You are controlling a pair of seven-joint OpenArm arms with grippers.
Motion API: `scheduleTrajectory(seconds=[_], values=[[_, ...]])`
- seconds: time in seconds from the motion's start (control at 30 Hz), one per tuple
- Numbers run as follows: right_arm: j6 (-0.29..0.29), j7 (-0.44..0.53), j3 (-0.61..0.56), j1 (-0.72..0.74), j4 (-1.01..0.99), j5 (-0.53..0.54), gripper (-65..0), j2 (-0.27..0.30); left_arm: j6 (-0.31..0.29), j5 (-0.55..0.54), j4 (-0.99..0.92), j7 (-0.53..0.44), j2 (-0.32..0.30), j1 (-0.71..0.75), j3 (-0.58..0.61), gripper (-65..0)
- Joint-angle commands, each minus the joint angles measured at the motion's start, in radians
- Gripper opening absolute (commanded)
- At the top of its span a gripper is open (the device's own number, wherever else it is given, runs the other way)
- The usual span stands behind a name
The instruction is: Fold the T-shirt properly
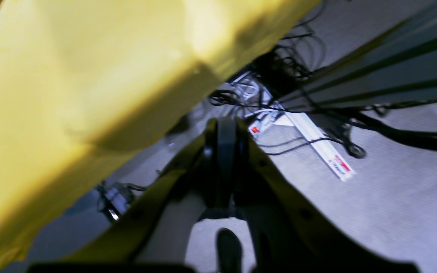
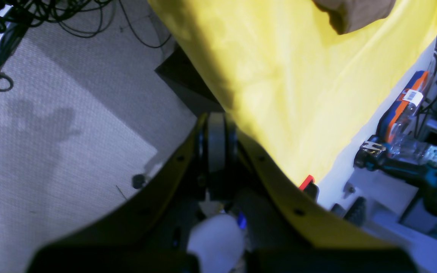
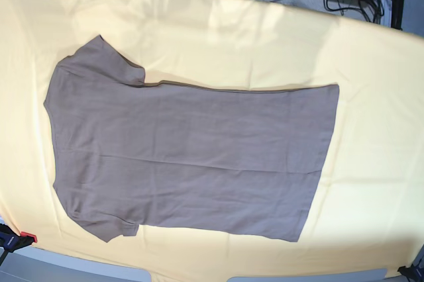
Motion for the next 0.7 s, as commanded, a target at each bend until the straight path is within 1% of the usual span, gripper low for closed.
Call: scheduleTrajectory(seconds=[0.0, 0.07, 0.1, 0.2, 0.3, 0.33, 0.4, 0.43, 0.5, 0.6, 0.67], values=[[-0.017, 0.004, -0.001, -0.016, 0.013, -0.032, -65.0, 0.004, -0.001, -0.001, 0.015, -0.023, -0.004, -0.006, -0.018, -65.0], [-0.016, 0.009, -0.001, 0.023, 0.013, -0.049, -65.0, 0.004, -0.039, -0.002, 0.015, -0.023, -0.006, -0.052, -0.04, -65.0], [-0.016, 0.018, -0.001, 0.05, 0.013, -0.049, -65.0, 0.005, -0.051, -0.003, 0.015, -0.023, -0.016, -0.075, -0.047, -65.0], [0.002, 0.068, -0.001, 0.143, 0.013, -0.044, -65.0, 0.01, -0.043, -0.026, 0.015, -0.023, -0.058, -0.141, -0.048, -65.0], [0.027, 0.09, -0.001, 0.247, 0.013, -0.035, -65.0, 0.019, -0.038, -0.027, 0.015, -0.026, -0.084, -0.215, -0.048, -65.0], [0.043, 0.102, -0.001, 0.283, 0.013, -0.005, -65.0, 0.024, -0.038, -0.027, 0.015, -0.026, -0.093, -0.239, -0.048, -65.0], [0.109, 0.129, -0.001, 0.359, 0.013, 0.093, -65.0, 0.035, -0.039, -0.026, 0.015, -0.036, -0.119, -0.293, -0.048, -65.0], [0.145, 0.141, -0.001, 0.393, 0.013, 0.14, -65.0, 0.034, -0.039, -0.023, 0.015, -0.05, -0.133, -0.319, -0.048, -65.0], [0.2, 0.164, -0.001, 0.445, 0.013, 0.213, -65.0, 0.034, -0.055, -0.002, 0.015, -0.092, -0.159, -0.366, -0.048, -65.0], [0.252, 0.195, -0.001, 0.494, 0.013, 0.249, -65.0, 0.034, -0.11, 0.023, -0.051, -0.151, -0.212, -0.438, -0.045, -65.0], [0.263, 0.2, -0.001, 0.519, 0.013, 0.249, -65.0, 0.034, -0.158, 0.022, -0.121, -0.195, -0.254, -0.489, -0.045, -65.0]])
